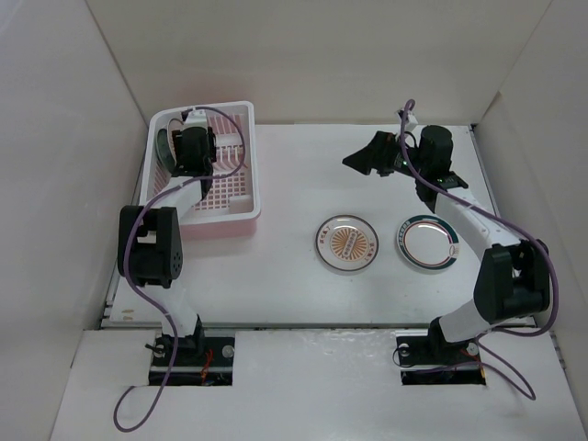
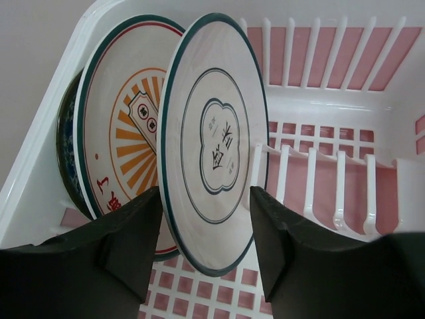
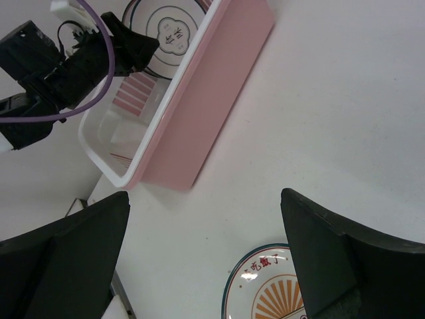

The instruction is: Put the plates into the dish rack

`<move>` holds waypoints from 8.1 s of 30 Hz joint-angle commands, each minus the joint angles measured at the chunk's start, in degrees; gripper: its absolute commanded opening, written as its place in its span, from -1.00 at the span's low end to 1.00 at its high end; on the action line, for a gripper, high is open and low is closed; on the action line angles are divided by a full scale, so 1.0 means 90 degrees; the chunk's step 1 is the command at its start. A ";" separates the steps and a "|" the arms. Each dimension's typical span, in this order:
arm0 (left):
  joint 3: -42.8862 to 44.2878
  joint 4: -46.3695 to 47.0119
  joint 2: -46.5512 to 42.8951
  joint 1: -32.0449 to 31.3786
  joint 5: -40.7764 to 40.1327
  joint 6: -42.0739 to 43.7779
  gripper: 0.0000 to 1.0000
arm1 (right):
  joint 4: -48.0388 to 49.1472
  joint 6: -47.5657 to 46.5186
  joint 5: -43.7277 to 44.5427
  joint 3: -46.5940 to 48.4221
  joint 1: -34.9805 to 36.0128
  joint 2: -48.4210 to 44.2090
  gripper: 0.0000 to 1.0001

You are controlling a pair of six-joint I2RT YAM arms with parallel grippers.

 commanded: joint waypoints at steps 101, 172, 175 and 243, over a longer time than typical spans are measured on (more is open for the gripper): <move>0.2295 -0.3298 -0.2856 -0.1229 0.4554 -0.2669 1.00 | -0.2357 -0.1989 0.0811 -0.0683 -0.0593 0.1731 -1.00; 0.2695 -0.3844 -0.2288 -0.1914 0.1510 -0.1586 -1.00 | -0.0851 -0.0386 0.0576 -0.0059 -0.1004 -0.1075 1.00; 0.2521 -0.3455 -0.2484 -0.1690 0.0437 -0.0941 -1.00 | -0.0920 -0.0445 0.0518 0.0020 -0.0877 -0.0869 1.00; 0.1534 -0.2252 0.0230 -0.0936 -0.1217 -0.0530 -1.00 | -0.0921 -0.0680 0.0292 0.0137 0.0002 -0.0282 1.00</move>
